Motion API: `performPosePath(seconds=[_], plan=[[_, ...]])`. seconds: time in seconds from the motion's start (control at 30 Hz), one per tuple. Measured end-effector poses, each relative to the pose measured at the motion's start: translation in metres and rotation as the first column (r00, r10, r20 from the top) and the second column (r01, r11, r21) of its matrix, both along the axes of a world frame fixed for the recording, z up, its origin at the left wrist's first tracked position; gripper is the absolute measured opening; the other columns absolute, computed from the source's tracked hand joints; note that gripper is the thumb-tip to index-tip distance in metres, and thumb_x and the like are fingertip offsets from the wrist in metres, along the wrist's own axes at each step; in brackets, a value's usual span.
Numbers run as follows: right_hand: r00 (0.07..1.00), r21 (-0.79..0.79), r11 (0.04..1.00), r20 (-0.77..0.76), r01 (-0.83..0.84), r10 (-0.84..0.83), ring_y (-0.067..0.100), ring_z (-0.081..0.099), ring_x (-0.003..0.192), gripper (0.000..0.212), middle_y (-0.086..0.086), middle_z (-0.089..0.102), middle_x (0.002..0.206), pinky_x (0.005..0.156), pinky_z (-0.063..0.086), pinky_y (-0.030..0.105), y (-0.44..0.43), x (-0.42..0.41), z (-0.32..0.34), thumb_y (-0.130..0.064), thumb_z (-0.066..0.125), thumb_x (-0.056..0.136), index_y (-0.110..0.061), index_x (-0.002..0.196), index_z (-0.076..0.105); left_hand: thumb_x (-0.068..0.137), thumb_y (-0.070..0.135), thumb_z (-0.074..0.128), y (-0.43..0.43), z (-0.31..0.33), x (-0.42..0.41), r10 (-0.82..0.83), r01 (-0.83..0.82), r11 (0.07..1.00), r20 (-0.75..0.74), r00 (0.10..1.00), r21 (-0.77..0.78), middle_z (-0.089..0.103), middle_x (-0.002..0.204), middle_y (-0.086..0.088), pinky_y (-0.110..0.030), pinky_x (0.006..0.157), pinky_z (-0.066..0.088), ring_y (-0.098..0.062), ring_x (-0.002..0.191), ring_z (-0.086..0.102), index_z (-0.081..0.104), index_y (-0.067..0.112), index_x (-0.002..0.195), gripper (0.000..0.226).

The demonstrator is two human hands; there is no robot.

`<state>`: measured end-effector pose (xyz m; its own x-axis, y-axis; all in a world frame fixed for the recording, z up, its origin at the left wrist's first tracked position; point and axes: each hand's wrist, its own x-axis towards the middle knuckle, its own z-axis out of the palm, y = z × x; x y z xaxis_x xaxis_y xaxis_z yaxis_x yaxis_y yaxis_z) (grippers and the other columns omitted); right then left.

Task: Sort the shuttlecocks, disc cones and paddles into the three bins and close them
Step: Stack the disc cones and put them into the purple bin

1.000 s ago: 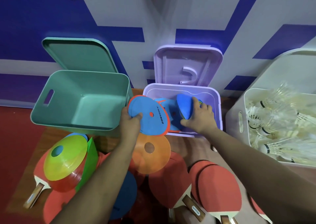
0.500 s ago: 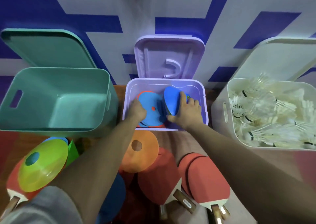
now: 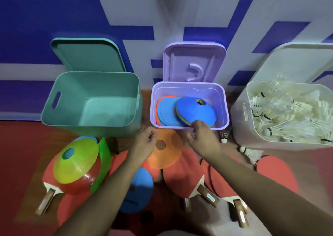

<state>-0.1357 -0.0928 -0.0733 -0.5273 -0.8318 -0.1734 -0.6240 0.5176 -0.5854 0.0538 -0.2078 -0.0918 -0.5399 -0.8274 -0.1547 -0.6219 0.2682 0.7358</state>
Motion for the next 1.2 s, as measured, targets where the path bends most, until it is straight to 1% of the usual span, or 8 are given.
performPosePath(seconds=[0.07, 0.27, 0.47, 0.7, 0.83, 1.0, 1.13, 1.2], plan=[[0.998, 0.135, 0.991, 0.058, 0.018, -0.026, 0.034, 0.060, 0.095, 0.025, 0.015, 0.060, 0.100, 0.075, 0.046, 0.039, 0.013, 0.022, -0.015, -0.027, 0.057, 0.088, -0.007, 0.103, 0.054, 0.080, 0.001, 0.058, 0.010, -0.017, 0.021, 0.019, -0.020, 1.000, 0.057, 0.998, 0.014, 0.065, 0.087, -0.004, -0.034, 0.079, 0.050, -0.019, 0.083, 0.062, 0.064, 0.015, 0.087, 0.017], [0.944, 0.341, 0.936, 0.269, 0.090, -0.189, 0.034, 0.059, 0.110, 0.035, 0.022, 0.064, 0.115, 0.084, 0.043, 0.032, 0.012, 0.054, -0.053, -0.024, 0.058, 0.091, 0.000, 0.115, 0.054, 0.087, 0.016, 0.057, 0.023, -0.049, 0.043, -0.038, -0.043, 0.977, 0.369, 0.929, 0.210, 0.050, 0.132, -0.019, -0.028, 0.108, 0.030, -0.028, 0.132, 0.038, 0.049, 0.005, 0.134, 0.049], [0.856, 0.288, 0.931, 0.399, 0.224, -0.329, 0.030, 0.062, 0.064, 0.008, 0.012, 0.063, 0.072, 0.061, 0.050, 0.035, -0.002, 0.061, -0.061, -0.007, 0.052, 0.087, -0.008, 0.081, 0.056, 0.088, 0.021, 0.055, 0.023, -0.071, 0.049, -0.034, -0.048, 0.979, 0.389, 0.921, 0.198, 0.054, 0.130, -0.018, -0.031, 0.107, 0.033, -0.030, 0.127, 0.043, 0.052, 0.007, 0.129, 0.044], [0.990, 0.016, 0.994, 0.093, 0.105, -0.106, 0.036, 0.060, 0.076, 0.013, 0.016, 0.064, 0.079, 0.060, 0.040, 0.036, 0.030, 0.062, -0.048, -0.016, 0.053, 0.088, -0.013, 0.076, 0.056, 0.099, 0.043, 0.043, 0.028, -0.047, 0.050, 0.218, -0.239, 0.941, 0.111, 0.970, 0.239, 0.066, 0.115, -0.015, -0.035, 0.095, 0.042, -0.028, 0.112, 0.058, 0.065, 0.007, 0.107, 0.042], [0.986, -0.182, 0.981, -0.165, -0.069, 0.039, 0.033, 0.059, 0.078, 0.012, 0.006, 0.056, 0.094, 0.060, 0.048, 0.040, 0.060, 0.055, -0.017, -0.024, 0.052, 0.090, -0.017, 0.095, 0.061, 0.094, 0.061, 0.037, 0.034, -0.004, 0.034, 0.607, -0.308, 0.556, -0.124, 0.785, 0.772, 0.065, 0.112, -0.018, -0.035, 0.087, 0.051, -0.030, 0.106, 0.063, 0.056, 0.007, 0.118, 0.062], [0.927, -0.247, 0.932, -0.331, -0.265, 0.176, 0.026, 0.061, 0.077, 0.032, 0.002, 0.053, 0.102, 0.054, 0.048, 0.035, 0.103, 0.056, 0.011, -0.039, 0.045, 0.092, -0.026, 0.116, 0.062, 0.099, 0.023, 0.047, 0.067, 0.035, 0.029, 0.685, -0.059, 0.472, -0.324, 0.653, 0.880, 0.060, 0.125, -0.023, -0.040, 0.090, 0.054, -0.027, 0.104, 0.065, 0.041, -0.002, 0.138, 0.046], [0.956, -0.271, 0.922, 0.021, -0.277, 0.294, 0.012, 0.057, 0.089, 0.050, -0.003, 0.046, 0.110, 0.079, 0.049, 0.026, 0.133, 0.060, 0.011, -0.054, 0.053, 0.087, -0.027, 0.129, 0.053, 0.098, 0.002, 0.041, 0.101, 0.052, 0.054, 0.688, -0.056, 0.542, -0.404, 0.603, 0.839, 0.073, 0.097, -0.006, -0.032, 0.076, 0.058, -0.017, 0.088, 0.069, 0.057, 0.007, 0.115, 0.024], [0.913, -0.258, 0.966, 0.393, -0.006, 0.110, 0.013, 0.059, 0.097, 0.054, -0.003, 0.053, 0.113, 0.087, 0.048, 0.025, 0.136, 0.068, 0.009, -0.052, 0.062, 0.086, -0.023, 0.131, 0.052, 0.097, 0.001, 0.040, 0.115, 0.055, 0.070, 0.708, -0.040, 0.537, -0.424, 0.565, 0.843, 0.074, 0.093, -0.002, -0.029, 0.065, 0.059, -0.015, 0.083, 0.071, 0.057, 0.011, 0.109, 0.023]])
